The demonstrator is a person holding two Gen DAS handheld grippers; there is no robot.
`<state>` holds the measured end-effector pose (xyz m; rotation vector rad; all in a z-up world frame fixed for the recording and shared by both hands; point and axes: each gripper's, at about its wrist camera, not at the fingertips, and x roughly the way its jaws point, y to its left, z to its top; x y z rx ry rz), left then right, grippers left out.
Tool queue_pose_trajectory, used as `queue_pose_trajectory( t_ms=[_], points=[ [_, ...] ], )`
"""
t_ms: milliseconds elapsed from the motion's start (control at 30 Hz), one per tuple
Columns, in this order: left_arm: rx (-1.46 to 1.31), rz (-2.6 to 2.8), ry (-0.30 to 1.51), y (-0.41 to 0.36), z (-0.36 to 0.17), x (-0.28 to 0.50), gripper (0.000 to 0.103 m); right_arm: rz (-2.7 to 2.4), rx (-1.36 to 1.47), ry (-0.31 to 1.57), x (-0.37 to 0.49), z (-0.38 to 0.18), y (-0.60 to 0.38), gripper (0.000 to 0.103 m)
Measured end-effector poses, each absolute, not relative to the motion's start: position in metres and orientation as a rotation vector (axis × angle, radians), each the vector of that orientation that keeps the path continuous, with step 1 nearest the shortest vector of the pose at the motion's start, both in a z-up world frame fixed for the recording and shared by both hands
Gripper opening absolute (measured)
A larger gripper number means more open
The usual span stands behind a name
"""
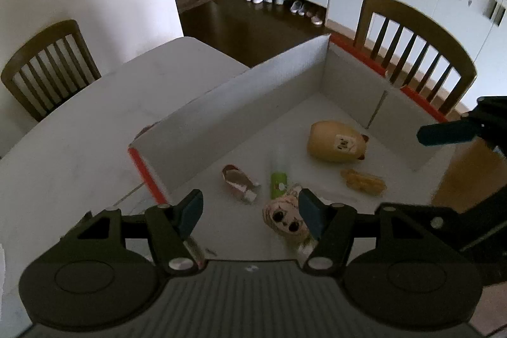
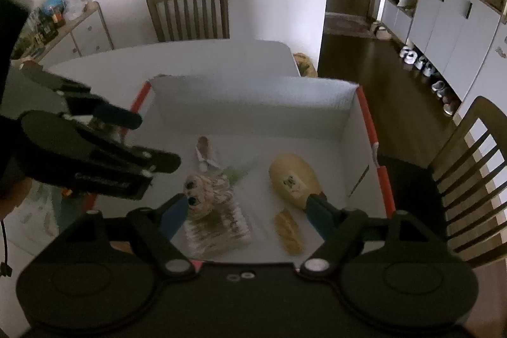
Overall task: Organize objects
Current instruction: 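Move both grippers back over the cluttered table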
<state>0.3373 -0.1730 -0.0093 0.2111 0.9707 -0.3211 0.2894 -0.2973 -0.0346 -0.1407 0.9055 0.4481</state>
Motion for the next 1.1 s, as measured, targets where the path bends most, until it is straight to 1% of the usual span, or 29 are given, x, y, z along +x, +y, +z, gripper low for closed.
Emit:
queue_pose_trajectory(
  t_ms=[300, 467, 500, 533, 567, 633, 800, 833, 867, 967, 1000, 1033, 1100],
  points=[
    [0.165, -0.334, 0.903, -0.133, 0.011, 0.297, 0.065, 0.430, -0.133, 0.867, 0.263, -0.019, -0.274, 0.084],
    [0.140, -0.337, 0.878, -0.103, 0.018, 0.273, 0.066, 0.442, -0.139, 0.847, 0.245, -0.012, -0.249, 0.088],
    [0.130, -0.336, 0.877, -0.096, 0.019, 0.270, 0.068, 0.445, -0.137, 0.844, 0.242, -0.011, -0.244, 0.089],
    [0.119, -0.335, 0.877, -0.088, 0.019, 0.265, 0.077, 0.449, -0.136, 0.840, 0.238, -0.010, -0.238, 0.090],
    [0.111, -0.336, 0.873, -0.080, 0.019, 0.261, 0.081, 0.456, -0.136, 0.838, 0.235, -0.009, -0.232, 0.091],
    [0.102, -0.332, 0.865, -0.066, 0.019, 0.253, 0.081, 0.460, -0.142, 0.839, 0.227, -0.010, -0.218, 0.092],
    [0.061, -0.320, 0.883, -0.026, 0.011, 0.239, 0.081, 0.463, -0.149, 0.857, 0.217, -0.015, -0.190, 0.092],
    [0.053, -0.315, 0.884, -0.019, 0.009, 0.236, 0.085, 0.464, -0.147, 0.860, 0.215, -0.015, -0.185, 0.093],
    [0.043, -0.311, 0.886, -0.011, 0.007, 0.234, 0.086, 0.466, -0.145, 0.863, 0.213, -0.016, -0.179, 0.093],
    [0.016, -0.304, 0.893, 0.012, 0.001, 0.226, 0.086, 0.468, -0.143, 0.869, 0.209, -0.017, -0.165, 0.093],
    [0.015, -0.297, 0.895, 0.019, -0.001, 0.223, 0.088, 0.470, -0.144, 0.873, 0.208, -0.018, -0.161, 0.093],
    [0.017, -0.293, 0.896, 0.025, -0.003, 0.221, 0.091, 0.469, -0.146, 0.876, 0.207, -0.019, -0.157, 0.093],
    [0.014, -0.290, 0.898, 0.036, -0.009, 0.216, 0.092, 0.466, -0.148, 0.880, 0.205, -0.021, -0.149, 0.093]
  ],
)
